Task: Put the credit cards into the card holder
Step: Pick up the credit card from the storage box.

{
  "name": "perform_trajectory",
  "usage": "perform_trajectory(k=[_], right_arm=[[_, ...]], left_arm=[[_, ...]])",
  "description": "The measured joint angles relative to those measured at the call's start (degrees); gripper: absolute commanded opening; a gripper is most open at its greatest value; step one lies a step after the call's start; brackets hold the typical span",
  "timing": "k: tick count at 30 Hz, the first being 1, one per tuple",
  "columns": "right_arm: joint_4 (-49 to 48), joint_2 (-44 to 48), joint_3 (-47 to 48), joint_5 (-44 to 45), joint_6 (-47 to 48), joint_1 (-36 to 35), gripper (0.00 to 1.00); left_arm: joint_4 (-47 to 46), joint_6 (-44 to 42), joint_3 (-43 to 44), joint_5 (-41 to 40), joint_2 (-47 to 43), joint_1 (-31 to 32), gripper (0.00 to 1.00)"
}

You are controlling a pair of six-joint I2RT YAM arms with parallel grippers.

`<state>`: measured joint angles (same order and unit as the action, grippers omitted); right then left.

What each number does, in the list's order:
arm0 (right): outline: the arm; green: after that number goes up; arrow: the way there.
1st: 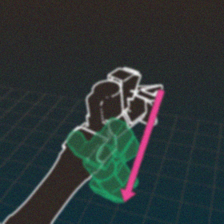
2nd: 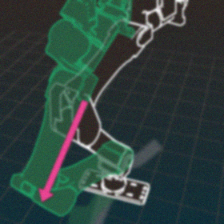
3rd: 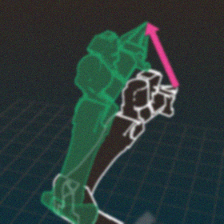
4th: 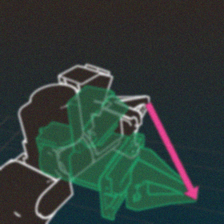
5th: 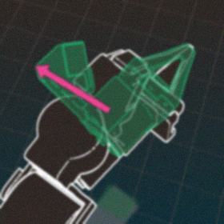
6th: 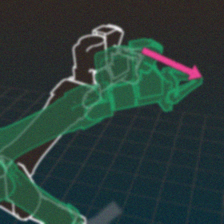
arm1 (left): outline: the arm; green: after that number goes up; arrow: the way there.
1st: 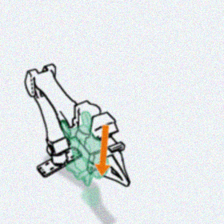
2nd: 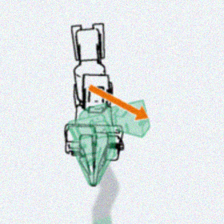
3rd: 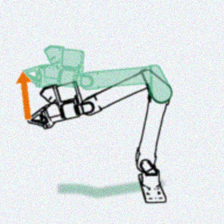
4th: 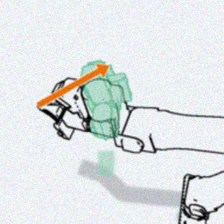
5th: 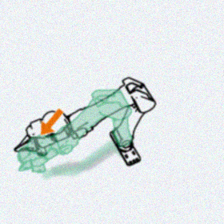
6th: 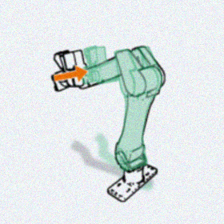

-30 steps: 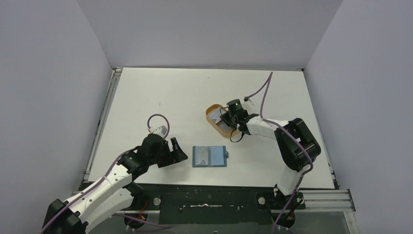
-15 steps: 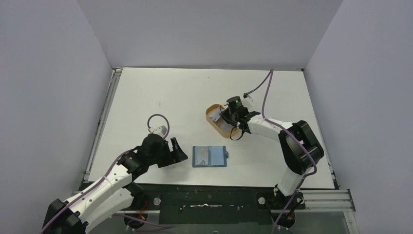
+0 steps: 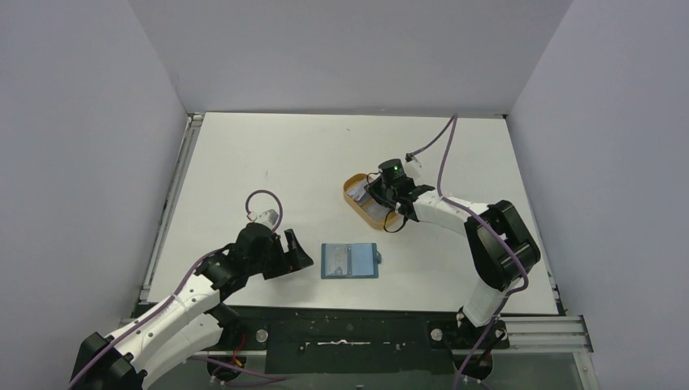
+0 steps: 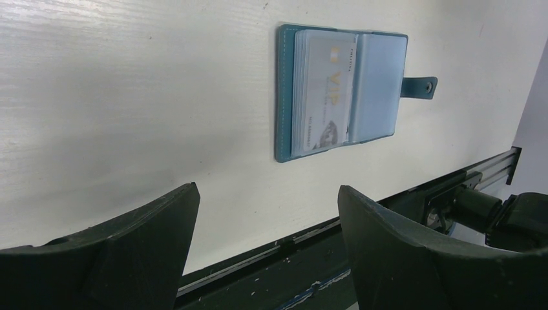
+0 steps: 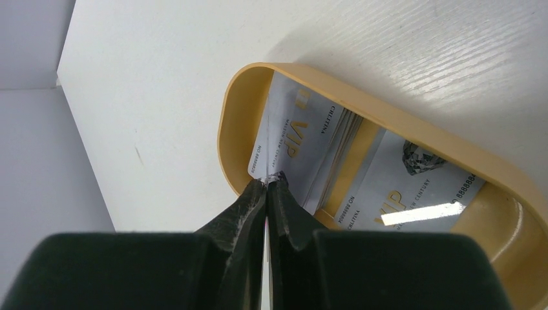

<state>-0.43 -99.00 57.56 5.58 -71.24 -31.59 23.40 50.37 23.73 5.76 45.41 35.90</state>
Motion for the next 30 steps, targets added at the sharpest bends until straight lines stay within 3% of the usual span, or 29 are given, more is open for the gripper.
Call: perform_trajectory(k=[5,9,19,25,30], right_arm=[[1.2,2.0,0.0,0.0,-0.2,0.3,0.0],[5.1,9.1,0.0,-3.5,0.2,1.9,0.0],[12.3,33.8,0.0,-33.3,-1.9,17.5,0.0],[12.4,44.6,-1.4,-47.9,-5.9,15.7,0.0],[18.8,48.6,-1.2,-52.0,-2.8,15.3,0.0]], left_arm=[[0.4,0.0,0.0,-0.7,-0.7,0.0,0.77],[1.7,-0.3,0.2,-1.5,-1.9,0.0,0.77],[4.6,-2.9,3.7,-3.5,-5.7,-0.1,0.77],[4.6,-3.3,3.7,-3.8,-7.3,-0.2,0.77],[4.2,-4.1,3.7,-2.7,-7.3,-0.2,0.77]])
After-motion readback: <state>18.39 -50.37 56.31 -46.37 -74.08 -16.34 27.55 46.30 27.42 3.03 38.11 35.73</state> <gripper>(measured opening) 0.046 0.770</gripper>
